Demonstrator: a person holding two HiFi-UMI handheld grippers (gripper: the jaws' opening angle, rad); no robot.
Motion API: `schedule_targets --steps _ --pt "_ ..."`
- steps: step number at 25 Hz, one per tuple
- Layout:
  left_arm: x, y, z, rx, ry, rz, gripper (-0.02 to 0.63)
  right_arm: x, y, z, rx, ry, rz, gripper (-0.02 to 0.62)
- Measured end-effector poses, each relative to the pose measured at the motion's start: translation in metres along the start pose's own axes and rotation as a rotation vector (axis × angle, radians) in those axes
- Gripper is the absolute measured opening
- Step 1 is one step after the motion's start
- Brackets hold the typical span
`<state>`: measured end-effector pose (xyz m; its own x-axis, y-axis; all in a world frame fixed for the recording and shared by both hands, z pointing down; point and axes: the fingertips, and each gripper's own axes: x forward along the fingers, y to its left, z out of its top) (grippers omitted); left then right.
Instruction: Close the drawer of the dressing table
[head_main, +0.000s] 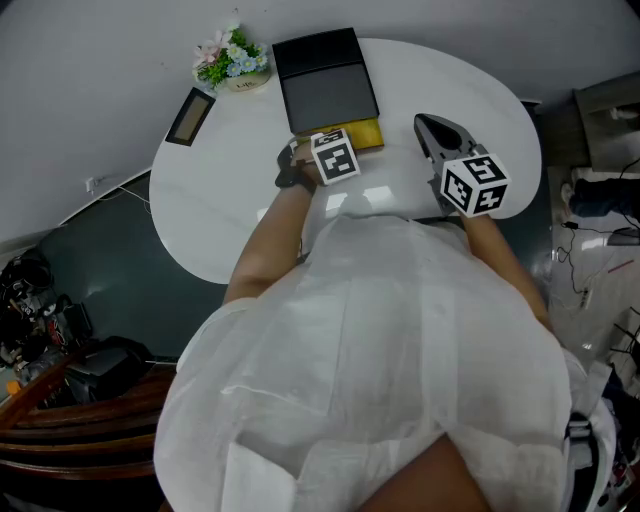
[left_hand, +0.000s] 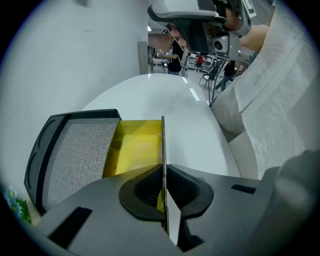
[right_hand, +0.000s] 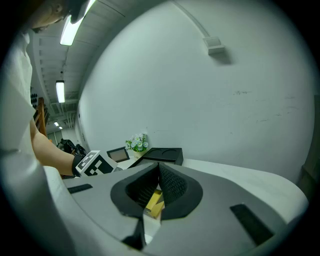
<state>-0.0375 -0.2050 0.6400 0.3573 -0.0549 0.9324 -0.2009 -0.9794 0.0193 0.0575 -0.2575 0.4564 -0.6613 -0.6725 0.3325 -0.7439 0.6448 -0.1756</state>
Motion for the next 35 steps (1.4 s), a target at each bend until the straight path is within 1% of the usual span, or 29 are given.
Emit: schedule_targets --steps 11,20,23,28,32,35 --pt "0.000 0.019 -0.001 -0.006 -0.008 0.024 0.029 0.008 -0.002 0.001 0.003 0.008 -0.004 0.009" --pt "-0.001 0.035 -0.003 -0.007 -0.016 0.092 0.031 0.014 -0.003 0.001 0.006 0.014 -0.002 0.009" --pt "-0.002 0.036 -0.003 0.018 -0.012 0.139 0.040 0.014 -0.003 0.001 0.007 0.016 0.000 0.009" --pt "-0.004 0.040 -0.003 0.146 0.028 0.292 0.103 0.016 -0.002 0.002 0.009 0.011 0.002 0.009" --pt "-0.013 0.041 0.000 0.147 0.003 0.360 0.115 0.015 -0.002 0.002 0.010 0.010 0.005 0.009" --pt "-0.021 0.042 0.004 0.167 -0.015 0.398 0.132 0.014 -0.002 0.002 0.011 0.009 0.004 0.009"
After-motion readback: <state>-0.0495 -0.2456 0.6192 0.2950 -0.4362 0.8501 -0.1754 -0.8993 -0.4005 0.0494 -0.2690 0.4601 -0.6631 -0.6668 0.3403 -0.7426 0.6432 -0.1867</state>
